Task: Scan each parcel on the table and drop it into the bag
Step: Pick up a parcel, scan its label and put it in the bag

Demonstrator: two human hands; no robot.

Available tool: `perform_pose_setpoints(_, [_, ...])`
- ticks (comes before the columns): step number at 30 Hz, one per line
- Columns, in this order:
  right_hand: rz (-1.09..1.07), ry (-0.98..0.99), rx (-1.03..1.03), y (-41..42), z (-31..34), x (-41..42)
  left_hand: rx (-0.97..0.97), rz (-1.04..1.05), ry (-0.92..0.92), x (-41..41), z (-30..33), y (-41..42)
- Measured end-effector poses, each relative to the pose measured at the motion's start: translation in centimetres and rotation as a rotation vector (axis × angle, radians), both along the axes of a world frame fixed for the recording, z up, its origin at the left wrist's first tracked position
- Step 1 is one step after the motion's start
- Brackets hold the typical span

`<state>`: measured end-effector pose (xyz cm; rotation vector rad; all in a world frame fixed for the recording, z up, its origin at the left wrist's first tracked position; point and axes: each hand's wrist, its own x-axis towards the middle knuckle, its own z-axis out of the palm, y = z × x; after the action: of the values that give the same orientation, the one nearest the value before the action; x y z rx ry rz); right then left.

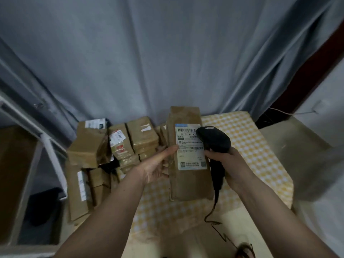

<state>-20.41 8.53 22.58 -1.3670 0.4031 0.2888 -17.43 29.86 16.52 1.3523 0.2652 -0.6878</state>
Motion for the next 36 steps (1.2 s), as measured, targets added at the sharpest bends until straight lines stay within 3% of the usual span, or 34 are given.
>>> perform_pose_setpoints(6, [-0.110,-0.005,0.034,-9.6,0.7,-0.3,0.042,-0.104,0.019,2.3,0.7,-10.6])
perform_pose_setpoints(21, [-0.533,-0.005,0.018,-40.7,0.8,-4.7,0.071,-0.503,0.097,4.5,-0.1,-46.2])
perform_pose_setpoints(28, [-0.709,-0.022,0.064,-49.4,-0.4,-7.8,0.093,-0.708,0.044,4.4,-0.8,-57.1])
perform_pose_setpoints(36, [-0.914,-0.008,0.046,-57.1,-1.3,-8.2,-0.022,-0.933,-0.002,6.9,-1.8,-67.9])
